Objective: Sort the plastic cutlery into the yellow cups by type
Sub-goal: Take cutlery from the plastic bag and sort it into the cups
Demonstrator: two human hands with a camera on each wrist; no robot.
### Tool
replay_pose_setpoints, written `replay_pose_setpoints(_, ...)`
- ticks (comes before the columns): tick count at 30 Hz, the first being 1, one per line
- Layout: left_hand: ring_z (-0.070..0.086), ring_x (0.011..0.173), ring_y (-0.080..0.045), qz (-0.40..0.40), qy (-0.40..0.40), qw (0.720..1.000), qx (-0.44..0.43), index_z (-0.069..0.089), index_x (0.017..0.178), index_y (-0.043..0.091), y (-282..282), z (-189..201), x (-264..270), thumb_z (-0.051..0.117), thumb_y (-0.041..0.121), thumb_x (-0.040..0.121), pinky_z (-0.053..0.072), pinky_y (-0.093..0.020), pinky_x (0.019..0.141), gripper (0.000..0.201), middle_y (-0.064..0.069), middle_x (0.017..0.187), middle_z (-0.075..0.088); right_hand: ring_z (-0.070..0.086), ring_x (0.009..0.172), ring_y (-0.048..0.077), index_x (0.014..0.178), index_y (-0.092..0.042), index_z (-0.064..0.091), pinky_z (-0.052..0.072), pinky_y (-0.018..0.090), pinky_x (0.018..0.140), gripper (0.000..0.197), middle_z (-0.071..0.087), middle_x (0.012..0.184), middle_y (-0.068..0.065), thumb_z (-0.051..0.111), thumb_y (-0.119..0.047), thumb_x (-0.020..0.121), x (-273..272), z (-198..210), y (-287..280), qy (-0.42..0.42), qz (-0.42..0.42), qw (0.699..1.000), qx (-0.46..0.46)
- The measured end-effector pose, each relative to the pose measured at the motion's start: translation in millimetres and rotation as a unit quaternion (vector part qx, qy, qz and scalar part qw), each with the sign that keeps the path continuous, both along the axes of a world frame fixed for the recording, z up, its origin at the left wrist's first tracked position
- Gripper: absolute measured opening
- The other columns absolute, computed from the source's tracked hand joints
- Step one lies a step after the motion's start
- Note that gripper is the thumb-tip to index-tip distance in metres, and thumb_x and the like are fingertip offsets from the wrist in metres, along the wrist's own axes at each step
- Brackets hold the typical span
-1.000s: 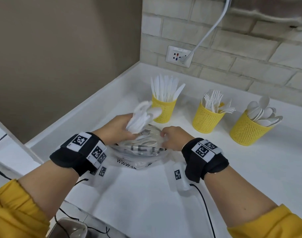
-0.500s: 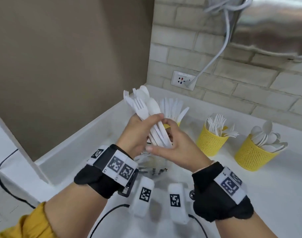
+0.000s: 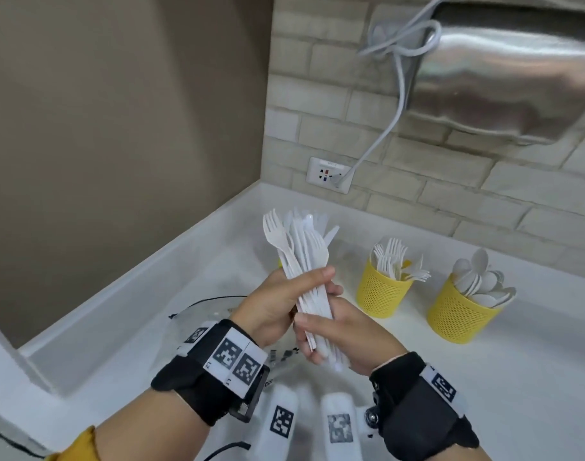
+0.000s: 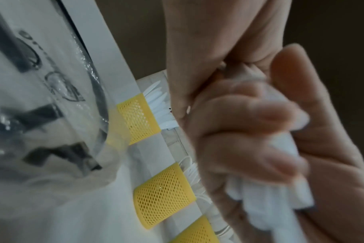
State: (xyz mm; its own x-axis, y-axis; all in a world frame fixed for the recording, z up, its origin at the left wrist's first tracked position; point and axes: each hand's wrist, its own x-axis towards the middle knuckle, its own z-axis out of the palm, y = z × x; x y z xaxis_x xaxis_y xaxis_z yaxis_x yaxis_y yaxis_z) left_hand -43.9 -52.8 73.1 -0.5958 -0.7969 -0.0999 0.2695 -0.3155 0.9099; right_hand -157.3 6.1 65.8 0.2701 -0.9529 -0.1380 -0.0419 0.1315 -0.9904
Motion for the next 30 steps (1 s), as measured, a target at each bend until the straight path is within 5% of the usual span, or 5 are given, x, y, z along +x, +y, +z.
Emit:
replay_pose_setpoints(5,0.061,0.054,-0.013,0.061,0.007,0.998,0.012,0.055,0.084,0.006,-7,-9,-5,0.065,0.006,0.082,0.053,-0.027,0.055,0.011,-0.006,0.062,0.056,0.058,0.065,0.008,0.080,-0.012,0.068,0.046,0.020,0.059,0.030,0.064,0.070,-0.004,0.067,-0.042,0.078,-23,3,-3,0.292,-0.120,0.947,-0.057)
replay_pose_setpoints(8,0.054,0.049,-0.012,0.058,-0.008,0.998,-0.022,0.054,0.091,0.005,-8,-12,-7,0.062,0.001,0.083,0.051,-0.025,0.056,0.013,-0.005,0.063,0.050,0.048,0.052,0.007,0.062,-0.015,0.062,0.040,0.021,0.053,0.021,0.054,0.051,-0.010,0.069,-0.022,0.080,-32,21,-3,0.214,-0.287,0.913,-0.197)
replay_pose_setpoints(17,0.050,0.068,-0.017,0.003,0.002,0.990,-0.142,0.062,0.099,0.007,3,-7,-19,0.056,0.005,0.076,0.042,-0.023,0.055,0.023,-0.011,0.079,0.058,0.048,0.052,0.004,0.088,-0.014,0.066,0.041,0.011,0.056,0.017,0.051,0.062,-0.008,0.073,-0.024,0.077,-12,30,-19,0.323,-0.295,0.860,-0.263)
replay_pose_setpoints(25,0.053,0.056,-0.009,-0.052,-0.003,0.992,-0.116,0.052,0.109,-0.005,0,-12,-13,0.050,-0.004,0.070,0.045,-0.021,0.053,0.040,-0.002,0.064,0.055,0.049,0.058,0.021,0.070,-0.023,0.066,0.048,0.038,0.065,0.014,0.053,0.069,0.010,0.065,-0.023,0.084,-6,27,-21,0.236,-0.270,0.911,-0.204)
replay_pose_setpoints(30,0.057,0.056,-0.008,-0.084,0.002,0.995,-0.058,0.055,0.100,0.007,2,-14,-9,0.048,-0.005,0.060,0.047,-0.021,0.055,0.042,-0.002,0.064,0.056,0.048,0.064,0.030,0.062,0.005,0.054,0.045,0.038,0.067,0.031,0.048,0.062,0.021,0.055,-0.012,0.088,-6,24,-23,0.276,-0.270,0.897,-0.214)
